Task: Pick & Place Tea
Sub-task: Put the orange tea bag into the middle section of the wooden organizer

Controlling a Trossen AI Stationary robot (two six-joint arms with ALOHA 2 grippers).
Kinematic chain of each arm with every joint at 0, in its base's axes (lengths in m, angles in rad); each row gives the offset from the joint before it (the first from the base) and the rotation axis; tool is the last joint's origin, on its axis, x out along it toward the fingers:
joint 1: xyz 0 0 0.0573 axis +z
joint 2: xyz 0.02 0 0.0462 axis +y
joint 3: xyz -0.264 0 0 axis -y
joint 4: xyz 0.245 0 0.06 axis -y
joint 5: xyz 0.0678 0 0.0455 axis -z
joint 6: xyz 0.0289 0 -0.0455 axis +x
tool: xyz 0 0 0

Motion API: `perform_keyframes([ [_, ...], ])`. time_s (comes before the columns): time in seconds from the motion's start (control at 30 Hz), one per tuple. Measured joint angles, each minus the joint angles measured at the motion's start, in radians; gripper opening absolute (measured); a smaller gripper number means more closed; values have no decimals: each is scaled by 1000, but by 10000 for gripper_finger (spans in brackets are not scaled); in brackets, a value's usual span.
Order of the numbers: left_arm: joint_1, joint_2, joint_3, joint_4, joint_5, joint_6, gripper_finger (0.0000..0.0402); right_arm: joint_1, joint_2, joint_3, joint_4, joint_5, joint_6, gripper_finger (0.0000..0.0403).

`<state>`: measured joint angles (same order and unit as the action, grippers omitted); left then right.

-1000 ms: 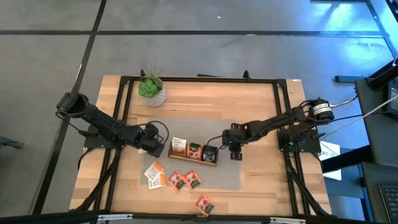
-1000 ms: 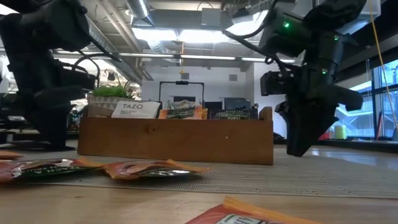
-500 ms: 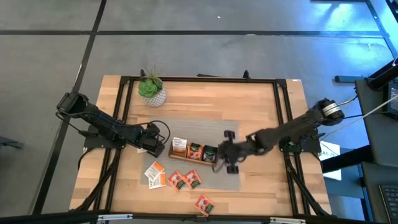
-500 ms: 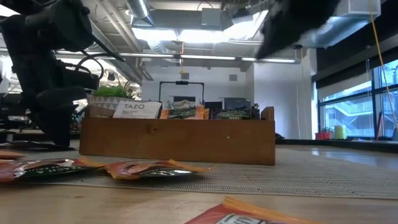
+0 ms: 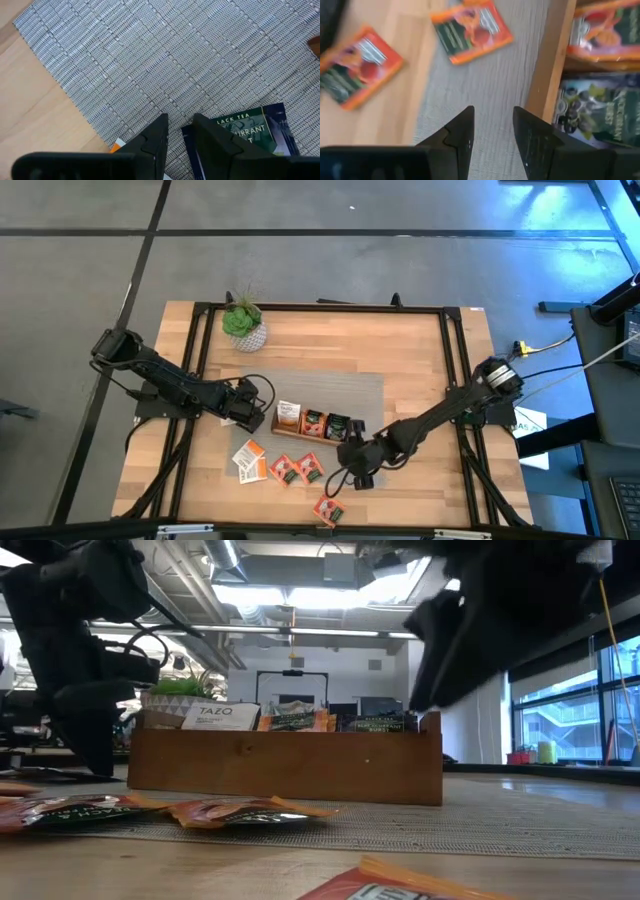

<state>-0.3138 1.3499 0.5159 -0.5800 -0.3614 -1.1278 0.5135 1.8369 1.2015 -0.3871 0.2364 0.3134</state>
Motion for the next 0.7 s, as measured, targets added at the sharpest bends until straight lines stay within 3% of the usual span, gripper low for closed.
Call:
perform_keyframes([
  [0.1,0,0,0,0,0,10,94,0,19,3,-35,49,13,138],
  [0.4,2,0,1,-3,12,40,91,-5,16,5,-157,350,48,138],
  [0.7,3,1,9,-7,19,40,90,-25,-19,5,-180,364,28,138],
])
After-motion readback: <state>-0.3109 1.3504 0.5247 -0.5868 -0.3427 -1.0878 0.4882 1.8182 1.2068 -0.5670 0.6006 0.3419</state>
